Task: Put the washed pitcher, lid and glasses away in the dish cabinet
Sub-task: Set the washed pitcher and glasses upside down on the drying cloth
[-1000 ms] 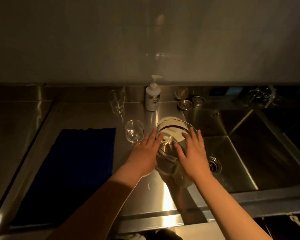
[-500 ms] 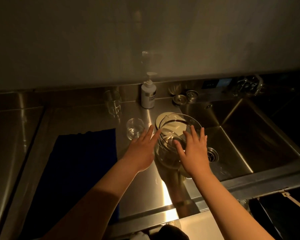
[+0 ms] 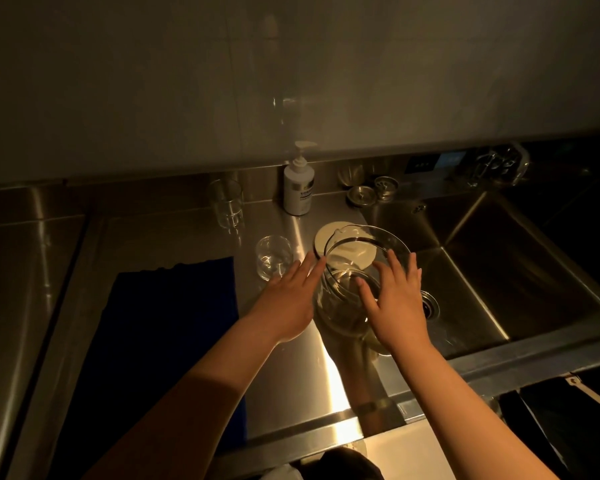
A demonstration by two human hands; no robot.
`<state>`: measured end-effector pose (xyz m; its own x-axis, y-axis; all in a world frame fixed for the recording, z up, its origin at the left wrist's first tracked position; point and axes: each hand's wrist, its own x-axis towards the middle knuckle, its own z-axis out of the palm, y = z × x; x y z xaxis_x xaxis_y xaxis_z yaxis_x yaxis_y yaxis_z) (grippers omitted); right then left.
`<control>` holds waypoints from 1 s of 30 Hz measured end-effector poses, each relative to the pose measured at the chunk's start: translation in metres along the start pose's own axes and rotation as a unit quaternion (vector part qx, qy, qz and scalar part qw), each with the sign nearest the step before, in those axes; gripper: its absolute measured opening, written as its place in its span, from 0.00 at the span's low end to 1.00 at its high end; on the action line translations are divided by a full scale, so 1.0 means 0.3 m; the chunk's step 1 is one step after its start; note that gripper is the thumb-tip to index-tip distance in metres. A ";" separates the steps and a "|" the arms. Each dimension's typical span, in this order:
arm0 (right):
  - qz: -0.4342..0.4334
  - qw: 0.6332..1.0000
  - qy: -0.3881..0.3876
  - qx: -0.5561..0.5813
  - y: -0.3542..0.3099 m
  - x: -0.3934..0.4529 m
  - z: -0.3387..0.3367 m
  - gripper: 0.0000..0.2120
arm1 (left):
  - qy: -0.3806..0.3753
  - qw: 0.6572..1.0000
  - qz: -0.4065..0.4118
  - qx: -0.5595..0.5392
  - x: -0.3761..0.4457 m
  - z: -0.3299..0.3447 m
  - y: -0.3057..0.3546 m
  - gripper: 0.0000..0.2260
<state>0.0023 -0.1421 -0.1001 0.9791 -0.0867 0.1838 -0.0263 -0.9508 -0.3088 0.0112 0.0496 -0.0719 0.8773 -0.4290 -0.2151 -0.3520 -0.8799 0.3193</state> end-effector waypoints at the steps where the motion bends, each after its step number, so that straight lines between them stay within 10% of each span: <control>1: 0.001 1.000 0.000 0.001 -0.002 0.001 -0.001 0.34 | 0.000 1.000 0.001 0.001 0.002 0.000 -0.005 0.34; 30: -0.006 1.000 -0.010 0.004 -0.015 0.031 -0.001 0.33 | -0.004 0.995 -0.093 0.039 0.243 0.056 -0.263 0.32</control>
<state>0.0116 -0.1388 -0.0967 0.9833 -0.0690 0.1686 -0.0127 -0.9492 -0.3146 0.0975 0.0842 -0.1283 0.9273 -0.2588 -0.2703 -0.2087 -0.9572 0.2006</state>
